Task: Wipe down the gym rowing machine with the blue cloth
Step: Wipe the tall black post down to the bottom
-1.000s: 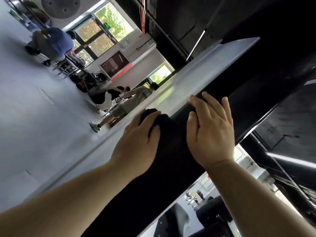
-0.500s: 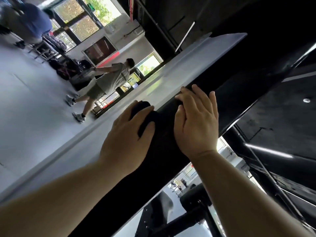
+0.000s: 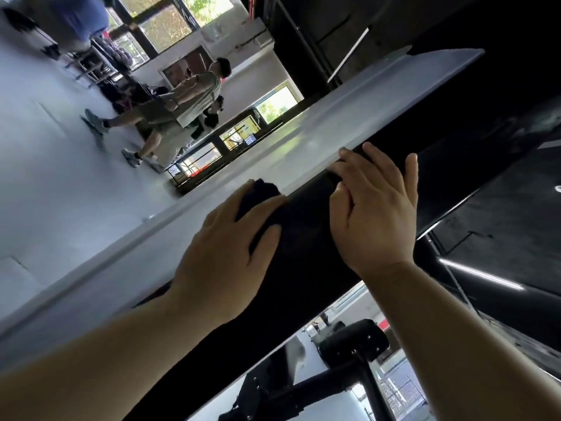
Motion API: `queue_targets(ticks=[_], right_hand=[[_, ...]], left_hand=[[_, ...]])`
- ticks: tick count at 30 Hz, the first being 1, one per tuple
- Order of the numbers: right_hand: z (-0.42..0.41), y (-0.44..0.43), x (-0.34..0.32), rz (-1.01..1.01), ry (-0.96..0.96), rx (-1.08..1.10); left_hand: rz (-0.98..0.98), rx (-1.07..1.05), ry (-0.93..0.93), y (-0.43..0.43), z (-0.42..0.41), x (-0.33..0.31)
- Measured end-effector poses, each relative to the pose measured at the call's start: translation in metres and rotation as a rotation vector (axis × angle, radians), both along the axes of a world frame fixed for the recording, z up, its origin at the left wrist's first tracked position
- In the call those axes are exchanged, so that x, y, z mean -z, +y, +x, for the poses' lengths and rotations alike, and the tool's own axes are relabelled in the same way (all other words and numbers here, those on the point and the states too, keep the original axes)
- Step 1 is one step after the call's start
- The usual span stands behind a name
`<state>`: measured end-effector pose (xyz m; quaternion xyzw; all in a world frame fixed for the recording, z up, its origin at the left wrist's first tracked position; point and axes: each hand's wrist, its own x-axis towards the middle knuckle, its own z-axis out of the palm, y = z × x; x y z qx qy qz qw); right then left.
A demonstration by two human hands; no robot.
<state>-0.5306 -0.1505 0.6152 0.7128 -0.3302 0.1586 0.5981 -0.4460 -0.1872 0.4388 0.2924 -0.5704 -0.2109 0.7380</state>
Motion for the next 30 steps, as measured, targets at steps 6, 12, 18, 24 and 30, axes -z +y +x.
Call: queue_targets(ticks=[6,12,18,24,30], right_hand=[[0.006,0.0,0.009,-0.002,-0.021,0.06],[0.02,0.005,0.023,0.062,0.021,0.243],[0.04,0.01,0.051,0.247,0.169,0.447],[0.06,0.004,0.073,0.332,0.212,0.648],[0.072,-0.004,0.103,0.412,0.228,0.688]], left_hand=[[0.162,-0.005,0.009,-0.004,0.008,0.079],[0.204,0.035,0.083,-0.024,0.01,-0.001],[0.367,0.021,0.034,0.001,0.013,0.117],[0.446,0.065,0.127,-0.016,0.014,0.07],[0.364,0.038,0.048,-0.005,0.009,0.144]])
